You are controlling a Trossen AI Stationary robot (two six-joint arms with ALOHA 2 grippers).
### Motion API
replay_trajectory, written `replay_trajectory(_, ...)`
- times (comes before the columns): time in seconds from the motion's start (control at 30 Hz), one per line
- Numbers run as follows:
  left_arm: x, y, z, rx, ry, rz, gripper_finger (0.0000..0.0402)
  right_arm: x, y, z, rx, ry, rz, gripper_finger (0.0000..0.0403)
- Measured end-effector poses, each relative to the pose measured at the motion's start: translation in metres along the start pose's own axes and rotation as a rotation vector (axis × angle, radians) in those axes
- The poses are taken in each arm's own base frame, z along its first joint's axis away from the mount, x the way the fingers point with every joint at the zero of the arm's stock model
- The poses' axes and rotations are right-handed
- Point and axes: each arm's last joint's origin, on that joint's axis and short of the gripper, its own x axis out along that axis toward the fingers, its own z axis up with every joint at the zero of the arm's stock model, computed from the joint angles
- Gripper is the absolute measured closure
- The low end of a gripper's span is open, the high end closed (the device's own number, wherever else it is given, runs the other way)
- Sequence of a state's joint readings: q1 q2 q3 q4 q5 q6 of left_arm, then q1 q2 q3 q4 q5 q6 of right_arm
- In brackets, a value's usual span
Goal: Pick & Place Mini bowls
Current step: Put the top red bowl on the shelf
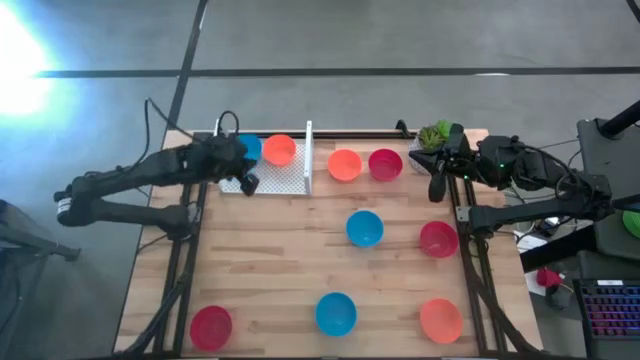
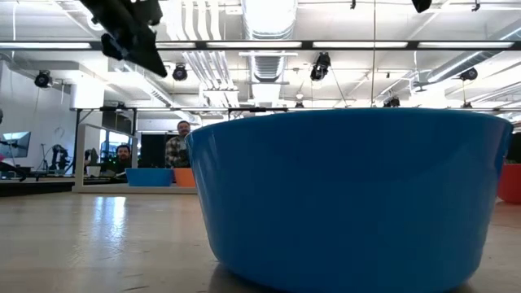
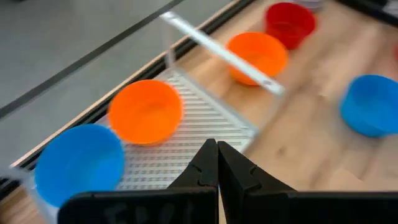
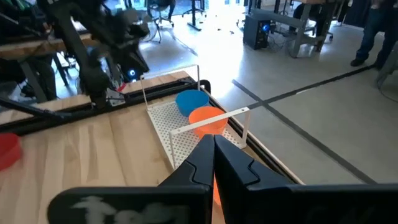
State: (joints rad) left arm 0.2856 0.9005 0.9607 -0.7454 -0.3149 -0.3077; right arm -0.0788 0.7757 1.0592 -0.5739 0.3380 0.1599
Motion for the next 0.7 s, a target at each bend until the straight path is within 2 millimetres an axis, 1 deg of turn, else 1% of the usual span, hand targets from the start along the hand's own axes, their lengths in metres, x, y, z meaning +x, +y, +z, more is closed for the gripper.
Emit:
replay_trajectory(0.17, -0.011, -0.014, -0.004, 0.034, -0.020, -0.090, 0.0402, 0.016, 0.005, -0.006, 0.013, 0.074, -0.013, 0.0394)
replay_trajectory(0.23, -0.013, -0.018, -0.005, 0.033, -0.025, -0.116, 0.0402, 0.024, 0.007, -0.009, 0.053, 0.106, -0.025, 0.0394)
replay_trajectory(0.33, -0.015, -0.022, -0.006, 0.029, -0.038, -0.107, 0.0402, 0.033, 0.008, -0.011, 0.134, 0.137, -0.049, 0.0394)
replay_trajectory(0.47, -0.017, -0.025, -0.007, 0.033, -0.051, -0.105, 0.0402, 0.044, 0.007, -0.018, 0.193, 0.199, -0.091, 0.0392)
replay_trajectory(0.57, -0.017, -0.026, -0.007, 0.029, -0.059, -0.113, 0.0402, 0.050, 0.005, -0.021, 0.255, 0.235, -0.128, 0.0379)
replay_trajectory(0.7, -0.018, -0.027, -0.006, 0.029, -0.065, -0.116, 0.0402, 0.059, 0.003, -0.027, 0.313, 0.284, -0.174, 0.0343)
